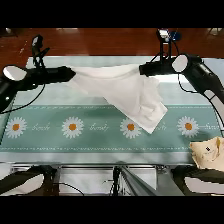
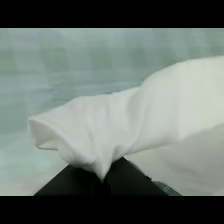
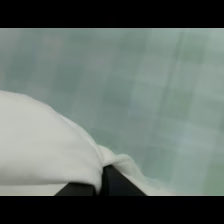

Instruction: Fold the shirts.

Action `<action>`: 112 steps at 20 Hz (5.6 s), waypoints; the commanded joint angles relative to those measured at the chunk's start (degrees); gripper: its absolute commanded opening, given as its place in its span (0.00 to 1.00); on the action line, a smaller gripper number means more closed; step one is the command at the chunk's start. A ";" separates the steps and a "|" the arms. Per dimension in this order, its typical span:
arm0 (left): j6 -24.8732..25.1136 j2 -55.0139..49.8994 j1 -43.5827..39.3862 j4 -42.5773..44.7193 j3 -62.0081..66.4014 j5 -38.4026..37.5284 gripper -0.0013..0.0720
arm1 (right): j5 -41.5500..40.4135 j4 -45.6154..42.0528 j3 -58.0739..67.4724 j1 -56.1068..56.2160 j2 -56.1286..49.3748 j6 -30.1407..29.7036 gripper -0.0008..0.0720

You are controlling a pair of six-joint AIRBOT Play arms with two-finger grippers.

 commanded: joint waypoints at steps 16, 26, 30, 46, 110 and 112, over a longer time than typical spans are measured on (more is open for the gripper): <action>1.79 -10.69 -2.36 0.02 1.31 -2.73 0.05 | 40.72 -25.86 5.40 -13.55 6.75 1.36 0.75; 1.81 -10.69 -2.36 0.02 1.31 -3.69 0.05 | 38.93 18.43 -32.39 -30.05 10.21 -11.56 0.78; 2.25 -10.69 -2.36 0.00 1.31 -3.69 0.05 | 30.67 19.80 -39.45 -25.18 10.99 -11.52 0.78; 4.13 -6.49 -0.70 0.00 6.14 -5.14 0.05 | 11.02 24.96 -31.43 -2.84 23.37 -1.68 0.05; -12.15 -1.40 0.66 5.95 7.45 -5.55 0.94 | 23.63 -30.49 15.10 -2.86 3.39 0.81 0.04; -12.41 -1.40 6.03 12.94 12.70 -13.73 0.93 | 25.22 -31.52 15.10 -5.03 3.61 2.47 0.04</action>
